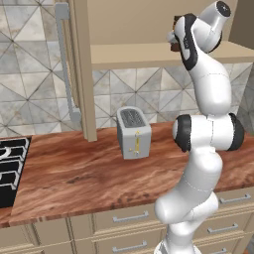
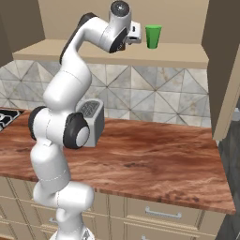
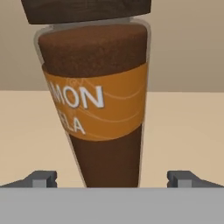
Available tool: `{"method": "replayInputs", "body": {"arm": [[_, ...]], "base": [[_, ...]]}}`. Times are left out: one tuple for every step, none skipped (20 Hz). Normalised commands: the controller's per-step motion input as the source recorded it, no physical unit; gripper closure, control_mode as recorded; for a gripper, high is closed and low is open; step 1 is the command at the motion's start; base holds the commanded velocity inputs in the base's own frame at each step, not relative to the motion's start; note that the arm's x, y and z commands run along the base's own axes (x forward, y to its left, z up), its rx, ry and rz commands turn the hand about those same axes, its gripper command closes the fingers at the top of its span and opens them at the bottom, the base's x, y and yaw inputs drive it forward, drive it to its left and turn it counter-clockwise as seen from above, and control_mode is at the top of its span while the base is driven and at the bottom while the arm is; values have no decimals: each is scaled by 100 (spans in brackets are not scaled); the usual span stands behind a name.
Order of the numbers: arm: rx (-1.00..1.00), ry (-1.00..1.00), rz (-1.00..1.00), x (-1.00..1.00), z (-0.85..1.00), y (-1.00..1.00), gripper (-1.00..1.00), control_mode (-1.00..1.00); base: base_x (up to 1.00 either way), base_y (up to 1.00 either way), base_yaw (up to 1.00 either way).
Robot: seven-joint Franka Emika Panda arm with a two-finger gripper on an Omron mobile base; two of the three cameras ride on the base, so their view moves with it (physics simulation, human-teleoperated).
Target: Take the cinnamon bottle from the cabinet and place it on the dining table, next to the plate with the cupcake. Then take the chocolate from the dining counter and place it on the cupcake plate.
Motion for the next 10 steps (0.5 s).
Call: {"method": "replayInputs", "body": {"arm": [[0, 0, 0, 18, -4, 0, -100, -100], [0, 0, 0, 20, -6, 0, -100, -100], [0, 0, 0, 20, -6, 0, -100, -100], [0, 0, 0, 21, -4, 0, -100, -100], [0, 0, 0, 15, -4, 0, -100, -100], [0, 0, 0, 14, -4, 0, -100, -100], [0, 0, 0, 12, -5, 0, -100, -100], [0, -2, 0, 12, -7, 0, -100, -100], [0, -3, 0, 12, -7, 0, -100, -100], [0, -5, 0, 14, -7, 0, -100, -100]], "base": [[0, 0, 0], [0, 0, 0], [0, 0, 0], [0, 0, 0], [0, 0, 0], [0, 0, 0], [0, 0, 0], [0, 0, 0], [0, 0, 0], [0, 0, 0]]}}
